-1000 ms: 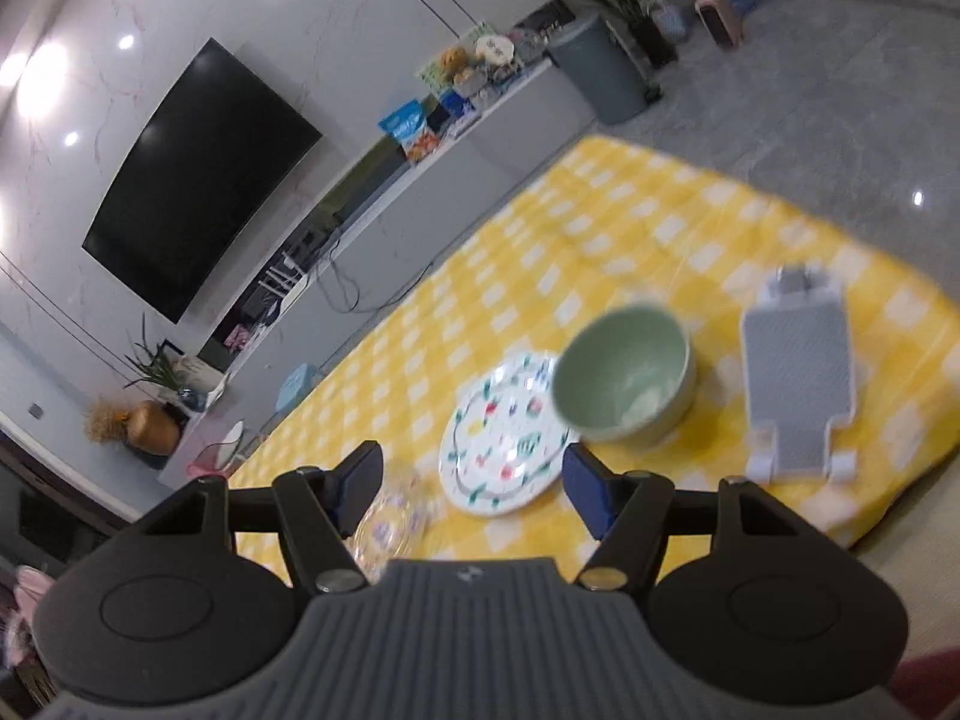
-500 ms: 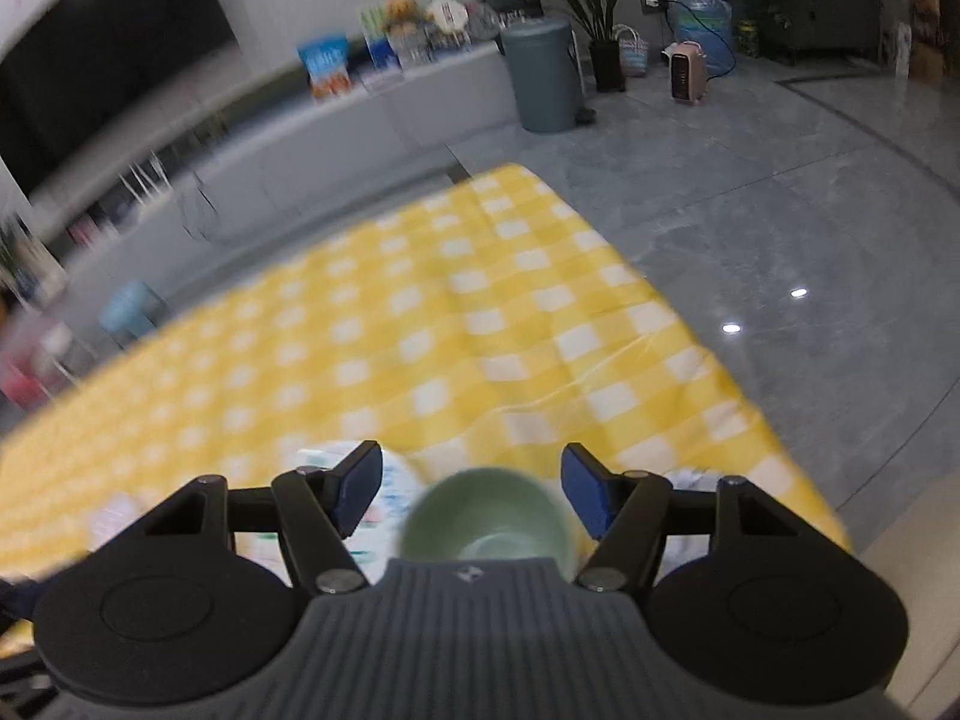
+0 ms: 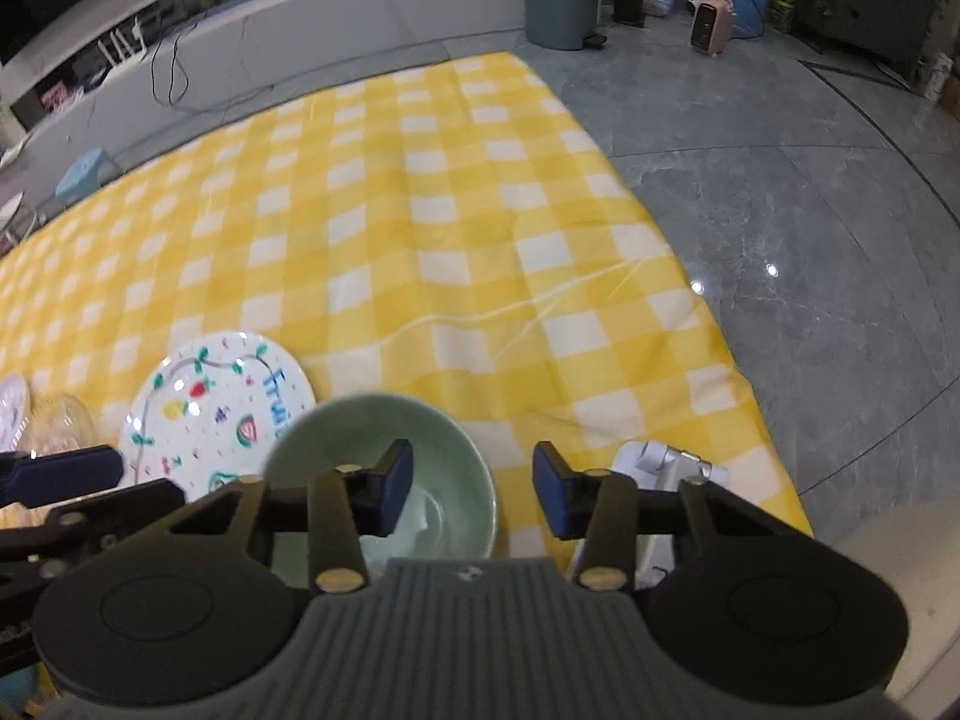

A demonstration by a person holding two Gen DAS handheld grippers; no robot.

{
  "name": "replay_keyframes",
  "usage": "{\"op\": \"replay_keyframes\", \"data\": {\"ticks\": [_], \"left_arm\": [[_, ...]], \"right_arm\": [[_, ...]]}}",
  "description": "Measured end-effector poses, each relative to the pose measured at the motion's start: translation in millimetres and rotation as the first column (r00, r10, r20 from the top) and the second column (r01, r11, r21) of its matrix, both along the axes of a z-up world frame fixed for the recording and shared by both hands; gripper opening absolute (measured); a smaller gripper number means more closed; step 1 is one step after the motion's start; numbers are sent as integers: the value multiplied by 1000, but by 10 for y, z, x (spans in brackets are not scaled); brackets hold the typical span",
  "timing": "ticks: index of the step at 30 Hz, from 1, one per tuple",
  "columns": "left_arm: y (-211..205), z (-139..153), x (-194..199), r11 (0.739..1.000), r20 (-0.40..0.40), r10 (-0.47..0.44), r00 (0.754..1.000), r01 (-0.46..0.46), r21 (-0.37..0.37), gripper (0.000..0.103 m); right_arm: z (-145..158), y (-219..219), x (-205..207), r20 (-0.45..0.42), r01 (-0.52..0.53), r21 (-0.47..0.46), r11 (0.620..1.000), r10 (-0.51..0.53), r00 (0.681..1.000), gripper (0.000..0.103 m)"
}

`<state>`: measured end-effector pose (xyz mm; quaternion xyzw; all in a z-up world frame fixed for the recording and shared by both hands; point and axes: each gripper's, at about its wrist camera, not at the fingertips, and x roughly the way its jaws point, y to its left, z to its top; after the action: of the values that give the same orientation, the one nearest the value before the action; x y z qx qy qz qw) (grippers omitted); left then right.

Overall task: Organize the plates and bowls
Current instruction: 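Reach the right gripper to the pale green bowl and grasp its rim, then lift the pale green bowl with the right gripper toward the steel bowls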

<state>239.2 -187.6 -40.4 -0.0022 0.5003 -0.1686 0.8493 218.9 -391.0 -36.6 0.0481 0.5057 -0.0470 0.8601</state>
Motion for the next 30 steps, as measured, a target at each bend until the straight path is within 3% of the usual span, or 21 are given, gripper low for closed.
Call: {"op": "replay_keyframes", "data": {"ticks": [4, 12, 14, 20, 24, 30], "left_arm": [[-149, -120, 90, 998, -53, -46, 998, 47, 28, 25], [-312, -146, 163, 999, -105, -32, 994, 37, 38, 23], [-351, -167, 171, 999, -123, -28, 992, 33, 38, 15], [-348, -271, 265, 1000, -199, 0, 980, 3, 13, 13], [-347, -311, 244, 998, -179, 3, 984, 7, 55, 13], [-332, -324, 228, 999, -181, 26, 983, -19, 41, 12]], "right_arm": [[-127, 23, 39, -30, -38, 11, 999, 39, 999, 27], [-250, 19, 56, -54, -50, 4, 999, 50, 997, 21], [-293, 35, 69, -67, -54, -7, 999, 53, 996, 18], [-308, -25, 69, -53, -42, 34, 999, 44, 998, 15], [-232, -13, 53, -21, -35, 63, 997, 36, 999, 10], [-274, 1, 70, -41, -30, 71, 997, 33, 999, 12]]}}
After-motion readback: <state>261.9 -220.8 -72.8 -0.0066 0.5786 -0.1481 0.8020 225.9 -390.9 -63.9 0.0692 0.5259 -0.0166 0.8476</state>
